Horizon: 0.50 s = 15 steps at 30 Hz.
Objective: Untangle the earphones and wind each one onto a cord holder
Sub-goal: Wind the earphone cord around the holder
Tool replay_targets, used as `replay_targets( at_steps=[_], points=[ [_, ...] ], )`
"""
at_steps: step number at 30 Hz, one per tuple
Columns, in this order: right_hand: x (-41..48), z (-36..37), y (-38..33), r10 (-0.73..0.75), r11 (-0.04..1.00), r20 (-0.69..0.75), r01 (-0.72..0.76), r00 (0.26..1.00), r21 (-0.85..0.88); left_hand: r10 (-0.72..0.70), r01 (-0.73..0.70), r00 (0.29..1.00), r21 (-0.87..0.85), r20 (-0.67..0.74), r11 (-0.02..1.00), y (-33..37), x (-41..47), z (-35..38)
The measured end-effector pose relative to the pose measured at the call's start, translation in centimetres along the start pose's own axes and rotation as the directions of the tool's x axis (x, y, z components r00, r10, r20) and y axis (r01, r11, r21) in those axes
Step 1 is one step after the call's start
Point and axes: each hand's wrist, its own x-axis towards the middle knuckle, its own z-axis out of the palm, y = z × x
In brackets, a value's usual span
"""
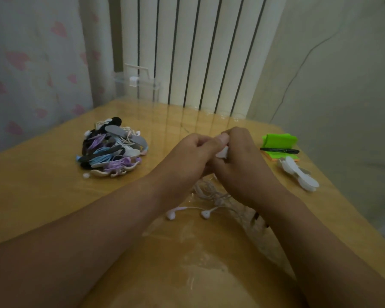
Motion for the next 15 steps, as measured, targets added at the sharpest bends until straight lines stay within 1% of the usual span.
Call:
replay_targets(
  at_steps=[2,4,6,8,11,15],
  points=[
    [0.0,-0.6,0.1,-0.028,0.999,0.036,0.030,0.999,-0.028,-0.024,0.025,0.999,-0.035,0.032,0.999,-0.1,0.1,0.0],
    [-0.3,-1.4,0.2,-0.031,0.999,0.070,0.030,0.997,0.013,-0.039,0.045,0.998,-0.112,0.055,0.993,0.2,0.4,-0.2],
    [-0.7,-2.0,0.2,0.024,0.983,0.088,-0.040,0.996,0.182,-0.045,0.068,0.995,-0.264,0.091,0.962,0.7,0.5,-0.9],
    [-0.7,-2.5,0.6,0.095,0.928,0.058,-0.110,0.994,0.357,-0.050,0.097,0.990,-0.369,0.135,0.924,1.3,0.5,-1.2],
    [-0.3,-2.6,0.9,0.175,0.881,0.009,-0.160,0.985,0.446,-0.053,0.114,0.987,-0.435,0.148,0.893,1.6,0.4,-1.4],
    [-0.4,-2.4,0.8,0.246,0.805,0.007,-0.209,0.969,0.555,-0.056,0.102,0.992,-0.447,0.116,0.888,1.5,0.5,-1.5]
  ],
)
